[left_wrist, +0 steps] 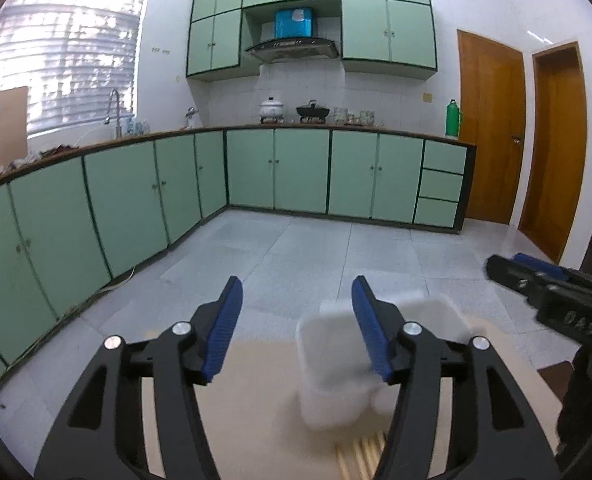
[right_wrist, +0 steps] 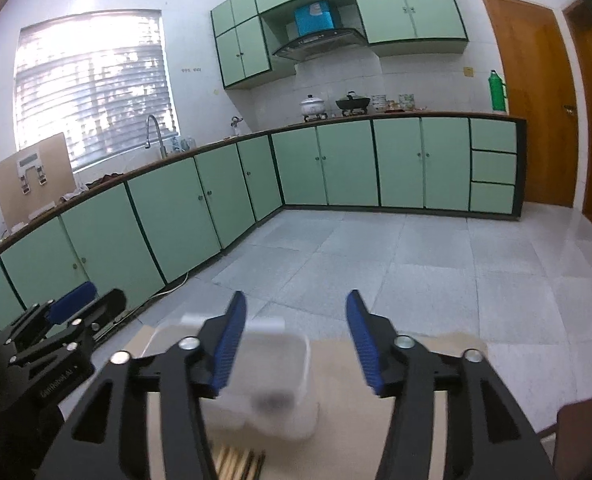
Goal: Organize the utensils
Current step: 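Open both tools to drop the spoons into the white cup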
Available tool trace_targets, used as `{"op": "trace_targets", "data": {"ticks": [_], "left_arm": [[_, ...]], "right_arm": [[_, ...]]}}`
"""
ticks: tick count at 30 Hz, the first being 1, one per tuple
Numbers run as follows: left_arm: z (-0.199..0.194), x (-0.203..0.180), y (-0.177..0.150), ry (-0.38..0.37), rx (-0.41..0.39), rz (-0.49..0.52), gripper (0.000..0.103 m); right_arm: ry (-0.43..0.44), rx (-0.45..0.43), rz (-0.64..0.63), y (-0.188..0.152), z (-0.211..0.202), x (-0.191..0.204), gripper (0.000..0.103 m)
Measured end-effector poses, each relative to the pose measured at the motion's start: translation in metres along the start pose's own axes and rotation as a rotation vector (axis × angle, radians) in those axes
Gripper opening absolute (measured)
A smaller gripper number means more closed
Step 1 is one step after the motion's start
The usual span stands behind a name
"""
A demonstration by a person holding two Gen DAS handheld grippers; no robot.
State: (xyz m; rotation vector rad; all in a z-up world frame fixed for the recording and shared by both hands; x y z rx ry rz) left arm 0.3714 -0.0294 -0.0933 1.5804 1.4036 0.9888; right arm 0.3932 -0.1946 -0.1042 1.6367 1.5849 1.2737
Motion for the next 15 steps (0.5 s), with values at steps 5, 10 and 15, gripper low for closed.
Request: {"op": "trace_targets", "data": {"ticks": [5, 10, 15], "left_arm": [[-0.045, 0.006, -0.059, 0.000, 0.083, 0.010, 0.059], [-0.087, 0.002, -0.132, 0.000, 0.224, 0.058, 0.063], [-0.113, -0.001, -0.189, -0.020, 0.375, 0.079, 0.065]], "right_arm": [[-0.010, 0.077, 0.034, -0.063, -0.049, -0.007, 0.061], [-0.046, 0.206, 0.043, -0.142, -0.087, -0.004, 0.061], [-0.057, 0.327, 0.046, -0.200, -0.115, 0.003, 0.061]]}}
Point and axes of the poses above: each gripper's, at about its wrist camera, not at the fingertips, and z roughly the way its jaws point, x to its left, y to its top, the point moved 6 cm from there along z, roughly the way its jaws point, and after that the axes turned 4 degrees about z, right-handed, at the moved point
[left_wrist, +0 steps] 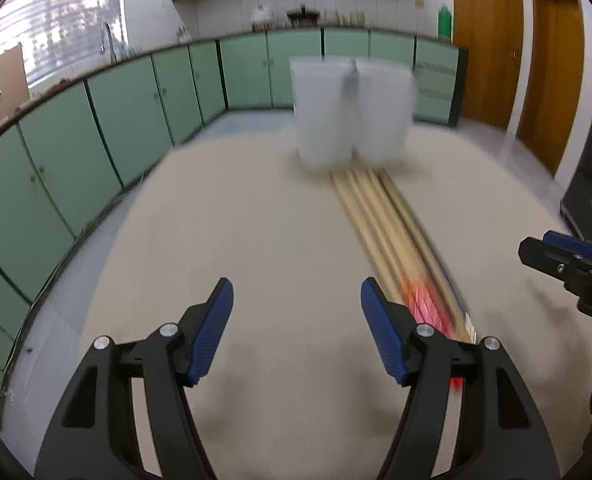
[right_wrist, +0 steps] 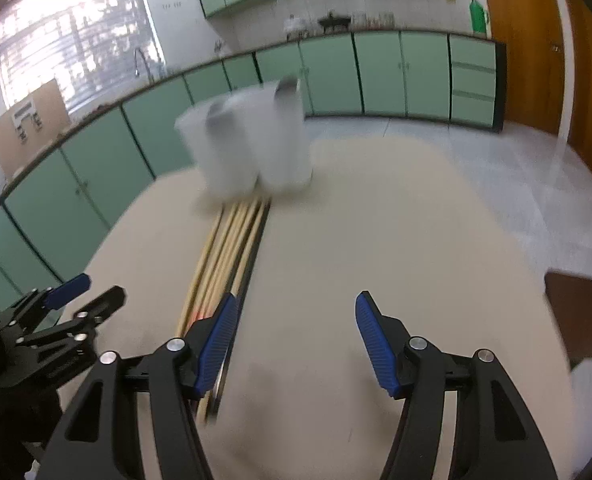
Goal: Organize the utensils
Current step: 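Open both tools to drop the spoons into the white cup, then grasp a black chopstick with the right tool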
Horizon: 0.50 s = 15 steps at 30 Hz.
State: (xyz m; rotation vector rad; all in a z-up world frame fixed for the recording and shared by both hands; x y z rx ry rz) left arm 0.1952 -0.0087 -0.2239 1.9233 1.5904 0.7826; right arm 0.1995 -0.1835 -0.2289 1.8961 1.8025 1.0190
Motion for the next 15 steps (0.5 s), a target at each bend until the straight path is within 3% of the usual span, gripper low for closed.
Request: {"op": "trace_targets", "data": {"ticks": [6, 12, 15], "left_arm": [[-0.002, -0.009, -0.036, -0.018, 0.078, -0.011, 0.065], [-0.001, -0.014, -0.041, -0.018, 0.103, -0.020, 0.068], [0.001, -0.013, -0.041, -0.019, 0.112, -0.026, 0.070]], "right_arm": [[0.015, 0.068, -0.025, -0.034, -0.003, 0.007, 0.061], [0.016, 0.087, -0.076, -0.045, 0.000, 0.028, 0.060], [-0.043, 0.105, -0.118, -0.050, 0.009, 0.030, 0.059]]}}
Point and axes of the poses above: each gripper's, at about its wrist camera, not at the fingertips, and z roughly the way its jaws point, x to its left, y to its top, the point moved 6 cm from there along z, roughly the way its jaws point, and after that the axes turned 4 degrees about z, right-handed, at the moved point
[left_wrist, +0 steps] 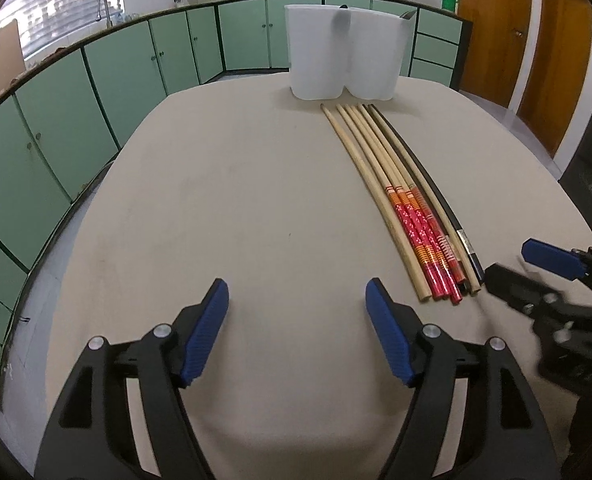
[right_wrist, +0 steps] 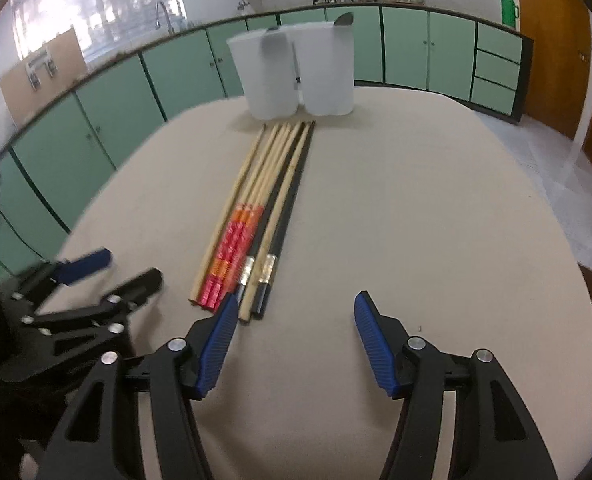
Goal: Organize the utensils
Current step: 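Grasp a black chopstick with the right tool, then grasp a plain wooden chopstick with left tool while right tool holds black chopstick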
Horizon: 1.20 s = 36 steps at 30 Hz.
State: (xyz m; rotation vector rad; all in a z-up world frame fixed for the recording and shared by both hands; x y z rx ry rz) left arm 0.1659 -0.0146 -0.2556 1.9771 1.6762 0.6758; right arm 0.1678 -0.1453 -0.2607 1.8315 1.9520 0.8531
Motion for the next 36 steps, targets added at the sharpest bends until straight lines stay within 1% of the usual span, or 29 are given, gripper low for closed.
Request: {"op": "trace_targets", "data": {"ticks": [3, 7, 8, 11, 15, 17, 18, 19, 20, 21, 22, 25, 29, 33, 36], "left_arm": [[0.001, 0.002, -0.002, -0.001, 0.014, -0.016, 0.071], [0.001, 0.006, -0.004, 0.003, 0.021, -0.024, 0.072], [0.001, 0.006, -0.004, 0.005, 0.020, -0.023, 0.072], [0.000, 0.004, -0.004, 0.008, 0.014, -0.013, 0.072], [-0.002, 0.000, -0.004, 0.005, 0.011, -0.004, 0.072], [-0.003, -0.001, -0.004, 0.002, 0.010, -0.003, 0.072], [-0.004, -0.002, -0.004, 0.000, 0.009, -0.002, 0.072], [-0.004, -0.003, -0.004, -0.002, 0.009, 0.000, 0.072], [-0.004, -0.003, -0.004, -0.004, 0.009, 0.001, 0.073], [-0.005, -0.005, -0.003, -0.011, 0.008, 0.000, 0.073], [-0.005, -0.007, -0.002, -0.017, 0.007, 0.000, 0.073], [-0.006, -0.014, 0.001, -0.040, 0.003, 0.002, 0.074], [-0.008, -0.027, 0.005, -0.069, -0.007, 0.017, 0.074], [-0.001, -0.035, 0.008, -0.056, 0.000, 0.045, 0.074], [0.005, -0.036, 0.007, -0.052, 0.010, 0.046, 0.076]], "right_arm": [[-0.017, -0.003, 0.006, -0.002, 0.000, -0.003, 0.057], [-0.055, -0.009, 0.040, -0.001, -0.003, -0.020, 0.056], [-0.049, -0.010, 0.047, -0.001, -0.005, -0.022, 0.056], [0.012, -0.014, 0.076, 0.000, -0.008, -0.023, 0.056], [0.048, -0.004, 0.054, -0.003, -0.005, -0.012, 0.041], [0.025, -0.015, 0.030, -0.002, -0.003, -0.008, 0.036], [0.020, -0.015, 0.020, -0.002, -0.003, -0.006, 0.031], [0.025, -0.015, 0.018, 0.000, -0.002, -0.005, 0.024], [0.036, -0.012, 0.017, 0.001, 0.000, -0.004, 0.019], [0.048, -0.007, 0.013, 0.002, 0.002, -0.003, 0.009], [0.052, -0.005, 0.005, 0.002, 0.003, -0.001, 0.007], [0.053, -0.009, 0.015, 0.002, 0.001, -0.002, 0.007], [0.011, -0.020, 0.020, 0.002, -0.003, -0.013, 0.006], [0.016, -0.018, 0.043, 0.001, -0.003, -0.024, 0.006], [0.026, -0.017, 0.054, 0.002, -0.003, -0.026, 0.007]]}}
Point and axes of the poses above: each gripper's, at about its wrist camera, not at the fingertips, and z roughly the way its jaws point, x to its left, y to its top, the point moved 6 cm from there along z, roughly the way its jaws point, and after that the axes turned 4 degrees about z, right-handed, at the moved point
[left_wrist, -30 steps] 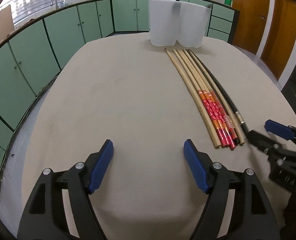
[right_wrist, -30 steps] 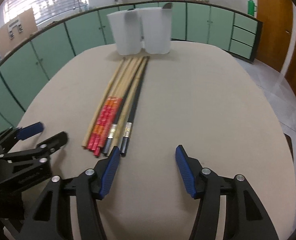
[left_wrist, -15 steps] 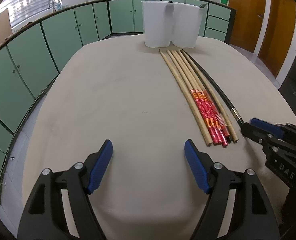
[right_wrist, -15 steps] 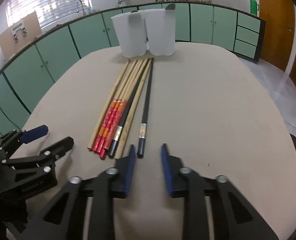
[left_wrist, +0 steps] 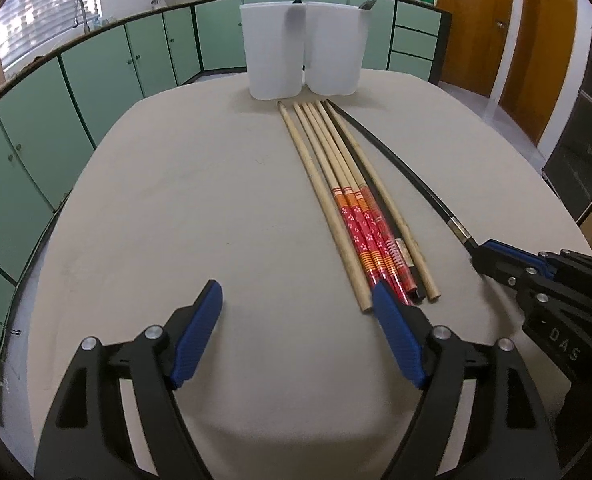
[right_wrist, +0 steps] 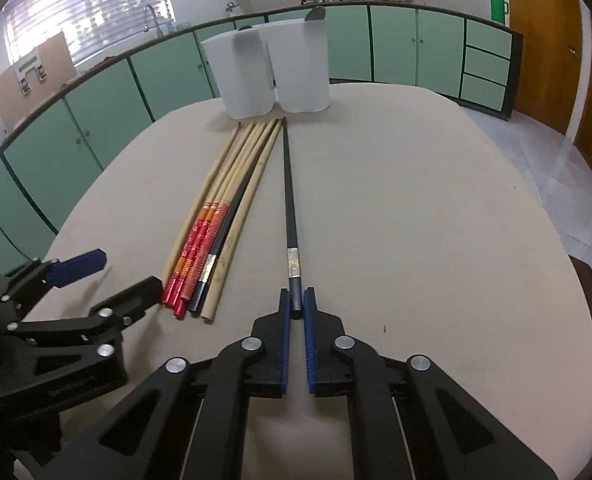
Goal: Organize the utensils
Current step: 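Grasp a plain wooden chopstick with left tool while right tool holds black chopstick, then lift both chopsticks and lower them into the white cup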
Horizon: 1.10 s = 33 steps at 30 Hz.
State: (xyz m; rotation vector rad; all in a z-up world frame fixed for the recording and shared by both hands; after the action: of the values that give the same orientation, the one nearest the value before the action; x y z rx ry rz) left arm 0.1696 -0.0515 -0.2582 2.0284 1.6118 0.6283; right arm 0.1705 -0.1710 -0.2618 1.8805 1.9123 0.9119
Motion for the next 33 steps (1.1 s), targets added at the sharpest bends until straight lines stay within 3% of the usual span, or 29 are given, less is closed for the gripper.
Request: {"op": "trace_targets", "data": {"ticks": [11, 15, 20, 23, 29, 33], "left_arm": [[0.003, 0.024, -0.002, 0.048, 0.028, -0.053, 0.075], [0.003, 0.015, 0.001, 0.017, 0.017, -0.047, 0.061], [0.003, 0.007, 0.005, -0.008, 0.001, -0.033, 0.023], [0.003, 0.006, 0.005, -0.039, -0.001, -0.047, 0.006], [-0.004, 0.008, 0.005, -0.048, -0.008, -0.054, 0.006], [-0.026, 0.014, 0.017, -0.026, -0.062, -0.041, 0.006]], "right_arm": [[0.010, 0.006, 0.005, 0.000, 0.001, 0.000, 0.008], [0.018, 0.007, 0.011, 0.001, 0.002, -0.002, 0.009], [0.049, 0.007, 0.041, 0.000, 0.001, -0.007, 0.007], [0.040, 0.002, 0.033, 0.001, 0.000, -0.005, 0.007], [0.019, -0.033, -0.019, 0.004, -0.012, 0.002, 0.006], [0.038, -0.074, -0.015, 0.018, -0.031, 0.003, 0.006]]}}
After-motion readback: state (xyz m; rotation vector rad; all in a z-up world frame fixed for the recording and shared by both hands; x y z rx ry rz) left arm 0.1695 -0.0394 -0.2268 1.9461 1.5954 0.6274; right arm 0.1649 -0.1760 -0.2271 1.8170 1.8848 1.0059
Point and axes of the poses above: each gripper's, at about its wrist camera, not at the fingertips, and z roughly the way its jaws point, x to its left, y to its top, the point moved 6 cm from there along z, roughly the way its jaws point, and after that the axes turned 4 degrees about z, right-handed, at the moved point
